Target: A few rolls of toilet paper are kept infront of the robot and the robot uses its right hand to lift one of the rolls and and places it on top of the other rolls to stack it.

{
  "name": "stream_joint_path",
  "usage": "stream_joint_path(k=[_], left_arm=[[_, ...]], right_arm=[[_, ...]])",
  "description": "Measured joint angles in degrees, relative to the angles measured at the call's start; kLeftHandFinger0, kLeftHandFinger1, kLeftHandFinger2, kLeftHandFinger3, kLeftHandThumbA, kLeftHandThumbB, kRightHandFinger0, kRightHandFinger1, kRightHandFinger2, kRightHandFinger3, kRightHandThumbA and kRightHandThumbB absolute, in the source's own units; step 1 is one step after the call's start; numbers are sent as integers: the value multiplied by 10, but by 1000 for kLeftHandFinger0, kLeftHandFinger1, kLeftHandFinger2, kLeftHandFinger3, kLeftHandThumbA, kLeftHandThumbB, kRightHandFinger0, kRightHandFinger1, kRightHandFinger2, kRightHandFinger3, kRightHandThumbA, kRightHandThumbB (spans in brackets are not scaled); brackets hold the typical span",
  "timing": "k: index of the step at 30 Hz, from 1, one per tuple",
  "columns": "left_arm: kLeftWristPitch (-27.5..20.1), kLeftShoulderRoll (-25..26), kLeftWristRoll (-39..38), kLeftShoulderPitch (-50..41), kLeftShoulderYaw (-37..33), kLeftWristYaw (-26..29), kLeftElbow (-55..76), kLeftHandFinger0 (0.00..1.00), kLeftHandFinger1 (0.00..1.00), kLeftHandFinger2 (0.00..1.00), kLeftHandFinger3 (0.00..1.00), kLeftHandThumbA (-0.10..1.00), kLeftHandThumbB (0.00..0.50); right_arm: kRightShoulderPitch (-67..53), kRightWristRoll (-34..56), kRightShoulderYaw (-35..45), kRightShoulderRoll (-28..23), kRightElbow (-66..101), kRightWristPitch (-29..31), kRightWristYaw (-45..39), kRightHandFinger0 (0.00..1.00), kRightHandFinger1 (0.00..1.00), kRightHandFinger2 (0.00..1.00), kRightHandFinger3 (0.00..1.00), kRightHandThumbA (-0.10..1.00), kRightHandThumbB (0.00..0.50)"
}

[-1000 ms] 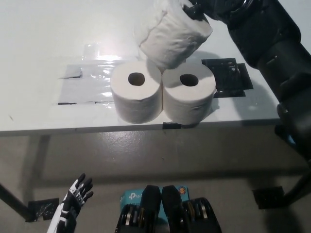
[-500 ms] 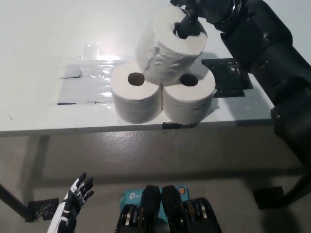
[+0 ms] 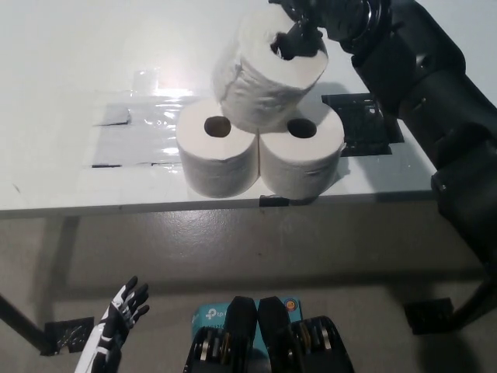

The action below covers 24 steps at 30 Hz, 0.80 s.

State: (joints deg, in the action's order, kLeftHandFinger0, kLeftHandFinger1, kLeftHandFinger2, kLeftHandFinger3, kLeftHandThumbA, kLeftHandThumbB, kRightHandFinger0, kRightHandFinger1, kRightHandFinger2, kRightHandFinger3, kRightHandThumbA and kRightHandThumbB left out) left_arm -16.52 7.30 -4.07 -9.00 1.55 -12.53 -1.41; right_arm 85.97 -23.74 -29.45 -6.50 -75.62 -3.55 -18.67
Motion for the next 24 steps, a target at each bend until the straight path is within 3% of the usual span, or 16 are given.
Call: stream_joint_path(k=[1, 2, 3, 4, 5, 6, 10, 11, 14, 15, 20, 22, 24], left_arm=[[0, 0, 0, 0, 0, 0, 1, 1000, 1000, 1000, 1000, 1000, 303], [0, 0, 0, 0, 0, 0, 2, 1000, 1000, 1000, 1000, 1000, 300], [0, 0, 0, 0, 0, 0, 3, 1000, 1000, 1000, 1000, 1000, 299], [0, 0, 0, 0, 0, 0, 4, 1000, 1000, 1000, 1000, 1000, 300], [0, 0, 0, 0, 0, 0, 4, 1000, 1000, 1000, 1000, 1000, 301], [0, 0, 0, 0, 0, 0, 4, 1000, 1000, 1000, 1000, 1000, 302], [0, 0, -1, 0, 0, 0, 5, 1000, 1000, 1000, 1000, 1000, 290], [0, 0, -1, 0, 0, 0, 5, 1000, 1000, 1000, 1000, 1000, 291], [0, 1, -1, 1, 0, 0, 6, 1000, 1000, 1000, 1000, 1000, 296], [0, 1, -1, 1, 0, 0, 6, 1000, 1000, 1000, 1000, 1000, 305], [0, 3, -1, 2, 0, 0, 6, 1000, 1000, 1000, 1000, 1000, 320], [0, 4, -1, 2, 0, 0, 6, 1000, 1000, 1000, 1000, 1000, 336], [0, 4, -1, 3, 0, 0, 6, 1000, 1000, 1000, 1000, 1000, 346]], right_arm=[[0, -1, 0, 0, -3, 0, -1, 179, 389, 595, 563, 816, 274], [0, -2, 0, 0, -6, -1, -2, 384, 572, 747, 839, 842, 300], [1, -3, 0, 1, -8, -2, -4, 580, 802, 982, 1000, 893, 330], [1, -3, 0, 1, -12, -4, -10, 758, 1000, 1000, 1000, 955, 345], [2, -3, 1, 1, -15, -5, -16, 832, 1000, 1000, 1000, 971, 346], [5, -3, 1, 1, -17, -5, -26, 1000, 1000, 1000, 1000, 982, 372], [18, -2, 1, 1, -23, -8, -64, 1000, 1000, 1000, 1000, 1000, 405], [24, -2, 1, 1, -25, -8, -77, 1000, 1000, 1000, 1000, 1000, 378], [38, -3, -1, 1, -25, -7, -106, 1000, 1000, 1000, 1000, 953, 367], [40, -3, 0, 1, -25, -7, -114, 1000, 1000, 1000, 1000, 937, 390], [44, -2, 6, 1, -25, -10, -134, 1000, 1000, 1000, 1000, 957, 390], [44, -2, 7, 1, -25, -11, -136, 1000, 1000, 1000, 1000, 984, 447], [45, -2, 7, 1, -25, -14, -137, 1000, 1000, 1000, 1000, 992, 468]])
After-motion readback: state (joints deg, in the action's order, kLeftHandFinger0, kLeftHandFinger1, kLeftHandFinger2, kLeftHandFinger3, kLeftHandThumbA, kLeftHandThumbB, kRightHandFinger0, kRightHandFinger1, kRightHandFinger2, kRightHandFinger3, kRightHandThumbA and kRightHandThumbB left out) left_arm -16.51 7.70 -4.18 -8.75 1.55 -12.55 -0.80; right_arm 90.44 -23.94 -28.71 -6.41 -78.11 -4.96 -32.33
